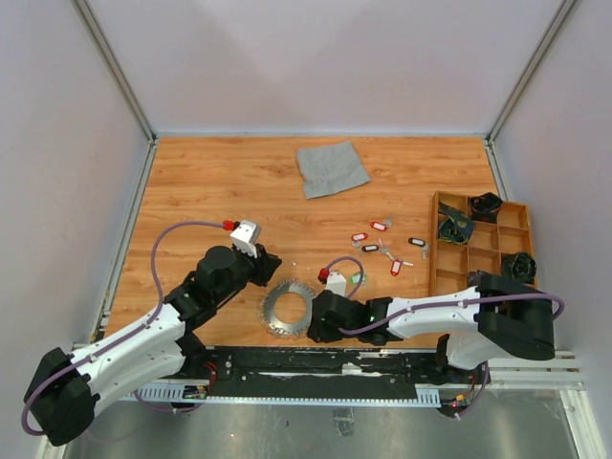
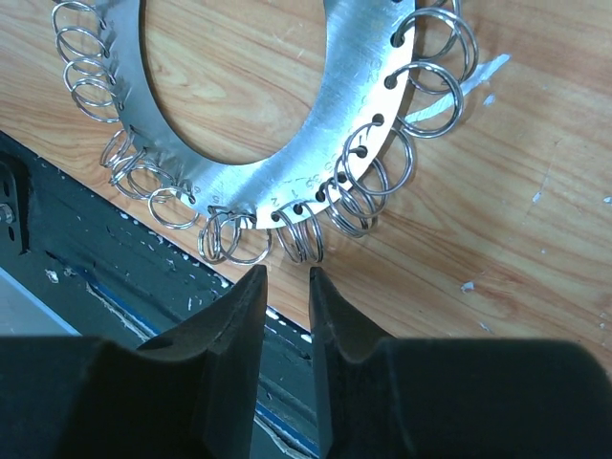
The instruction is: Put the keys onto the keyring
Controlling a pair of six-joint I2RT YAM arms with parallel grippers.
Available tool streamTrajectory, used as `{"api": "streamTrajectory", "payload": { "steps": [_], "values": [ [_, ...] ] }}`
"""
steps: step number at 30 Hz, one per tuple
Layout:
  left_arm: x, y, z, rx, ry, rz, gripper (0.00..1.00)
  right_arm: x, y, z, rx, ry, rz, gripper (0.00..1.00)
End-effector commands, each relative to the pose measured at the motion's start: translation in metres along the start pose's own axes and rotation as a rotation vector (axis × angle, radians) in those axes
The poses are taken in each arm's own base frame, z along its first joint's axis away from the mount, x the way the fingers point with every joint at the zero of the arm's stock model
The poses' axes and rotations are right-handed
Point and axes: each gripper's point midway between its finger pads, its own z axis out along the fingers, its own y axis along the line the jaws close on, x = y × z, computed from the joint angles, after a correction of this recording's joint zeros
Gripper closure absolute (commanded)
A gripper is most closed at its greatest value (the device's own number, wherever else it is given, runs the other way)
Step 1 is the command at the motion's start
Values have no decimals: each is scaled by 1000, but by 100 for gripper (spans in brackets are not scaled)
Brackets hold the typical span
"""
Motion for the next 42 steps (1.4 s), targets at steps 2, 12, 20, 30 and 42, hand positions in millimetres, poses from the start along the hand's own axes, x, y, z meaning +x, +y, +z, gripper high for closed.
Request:
{"api": "streamTrajectory", "payload": {
  "steps": [2, 12, 20, 30, 42],
  "values": [
    [-13, -3, 3, 11, -40, 16, 79, -6, -5, 6, 9, -26, 35, 74],
    [-13, -3, 4, 11, -38, 19, 79, -12, -8, 10, 10, -34, 36, 74],
    [-14, -3, 4, 11, -39, 20, 80, -18, -9, 11, 14, -46, 23, 77],
    [-12, -3, 4, 13, -35, 21, 79, -23, 2, 12, -32, -59, -13, 79],
    [-11, -3, 5, 15, -32, 23, 79, -30, 8, 13, -38, -75, -58, 76]
  ]
}}
